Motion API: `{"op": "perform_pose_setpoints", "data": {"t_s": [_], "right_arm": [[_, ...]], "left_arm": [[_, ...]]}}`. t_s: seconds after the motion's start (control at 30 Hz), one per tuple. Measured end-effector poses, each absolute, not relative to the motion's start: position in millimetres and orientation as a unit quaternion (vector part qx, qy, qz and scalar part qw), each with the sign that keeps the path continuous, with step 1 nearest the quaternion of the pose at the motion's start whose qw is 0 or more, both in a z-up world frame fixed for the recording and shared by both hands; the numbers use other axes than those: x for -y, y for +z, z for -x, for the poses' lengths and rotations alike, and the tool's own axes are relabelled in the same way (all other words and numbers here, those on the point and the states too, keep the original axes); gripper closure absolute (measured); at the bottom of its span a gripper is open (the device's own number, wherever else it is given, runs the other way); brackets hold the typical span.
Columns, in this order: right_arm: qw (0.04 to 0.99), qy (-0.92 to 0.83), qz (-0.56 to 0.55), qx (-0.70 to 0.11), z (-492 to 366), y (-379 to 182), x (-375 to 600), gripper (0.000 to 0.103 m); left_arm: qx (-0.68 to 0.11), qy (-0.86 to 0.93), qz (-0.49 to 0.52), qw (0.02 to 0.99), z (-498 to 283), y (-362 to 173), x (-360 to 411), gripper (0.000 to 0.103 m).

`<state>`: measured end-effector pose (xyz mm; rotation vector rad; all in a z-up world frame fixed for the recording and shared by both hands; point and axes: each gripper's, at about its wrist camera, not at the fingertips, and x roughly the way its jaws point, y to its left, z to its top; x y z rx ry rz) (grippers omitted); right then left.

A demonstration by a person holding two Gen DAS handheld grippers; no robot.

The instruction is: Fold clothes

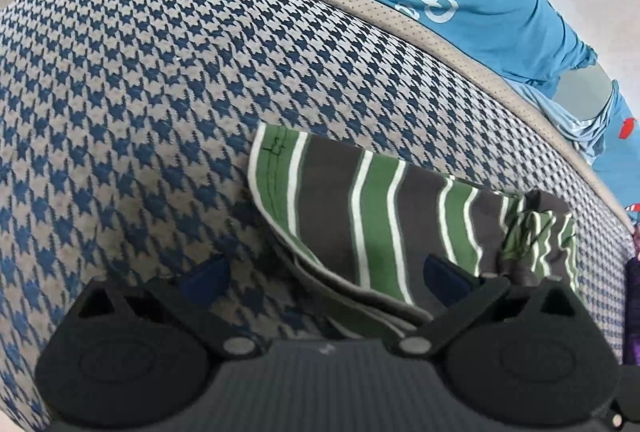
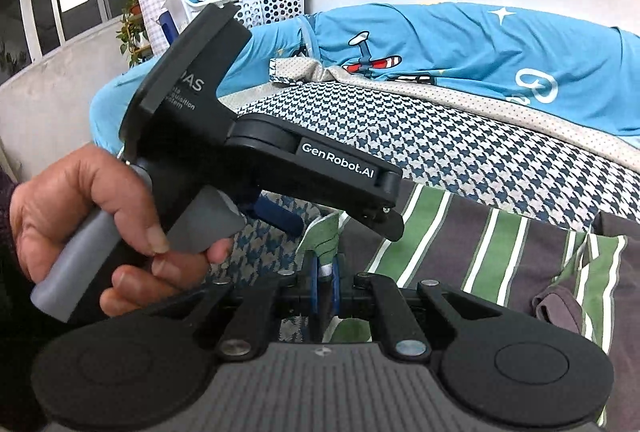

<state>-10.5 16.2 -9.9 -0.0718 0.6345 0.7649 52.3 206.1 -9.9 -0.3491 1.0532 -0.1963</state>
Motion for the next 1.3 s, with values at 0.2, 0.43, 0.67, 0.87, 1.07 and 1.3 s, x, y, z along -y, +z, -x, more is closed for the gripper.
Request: {"op": "perform_pose_setpoints", "data": {"t_s": [0.2,0.43,0.67,0.87,1.07,1.3], "right_arm": [[0.875,0.366,0.052,-0.313,11,-17,-21,0.094],[0.868,0.372,0.119,-0.307,23,-25,-33,0.075],[0.867,0.37,0.166,-0.289,35,-32,-45,0.062],[0.867,0.37,0.191,-0.275,41,-40,-57,0.061],[0.868,0.363,0.221,-0.257,47,-47,-68,0.06],[0.875,0.343,0.25,-0.234,51,-56,-78,0.058]], "left_arm": [[-0.5,-0.11,0.184,0.839,-57,-17,-197,0.064],[-0.498,-0.106,0.188,0.84,-58,-20,-197,0.074],[-0.498,-0.107,0.185,0.84,-60,-20,-198,0.074],[-0.499,-0.107,0.186,0.839,-64,-22,-196,0.074],[-0.503,-0.109,0.191,0.836,-58,-22,-201,0.074],[-0.505,-0.108,0.194,0.834,-50,-20,-206,0.074]]}}
